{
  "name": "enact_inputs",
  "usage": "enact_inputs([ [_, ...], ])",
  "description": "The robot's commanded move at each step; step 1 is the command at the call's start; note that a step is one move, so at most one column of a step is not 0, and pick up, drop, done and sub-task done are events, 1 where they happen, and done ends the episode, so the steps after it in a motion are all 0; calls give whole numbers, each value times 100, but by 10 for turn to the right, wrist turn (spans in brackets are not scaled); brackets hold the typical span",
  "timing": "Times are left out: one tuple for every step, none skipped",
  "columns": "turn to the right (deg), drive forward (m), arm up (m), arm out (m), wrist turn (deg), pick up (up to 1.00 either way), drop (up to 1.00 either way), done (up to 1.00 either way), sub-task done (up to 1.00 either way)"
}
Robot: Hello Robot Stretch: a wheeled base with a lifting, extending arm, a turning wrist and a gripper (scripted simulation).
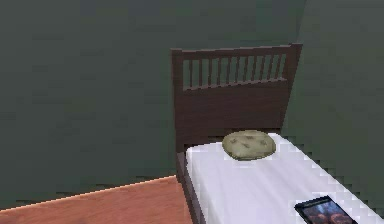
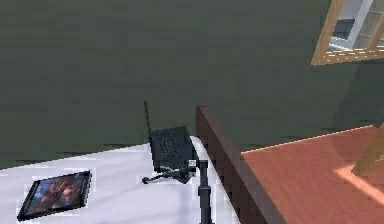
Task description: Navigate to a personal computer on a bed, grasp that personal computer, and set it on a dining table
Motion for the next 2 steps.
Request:
enact_inputs([
  [0, 0, 50, 0, 0, 0, 0, 0, 0],
  [0, 0, 2, 0, 0, 0, 0, 0, 0],
])
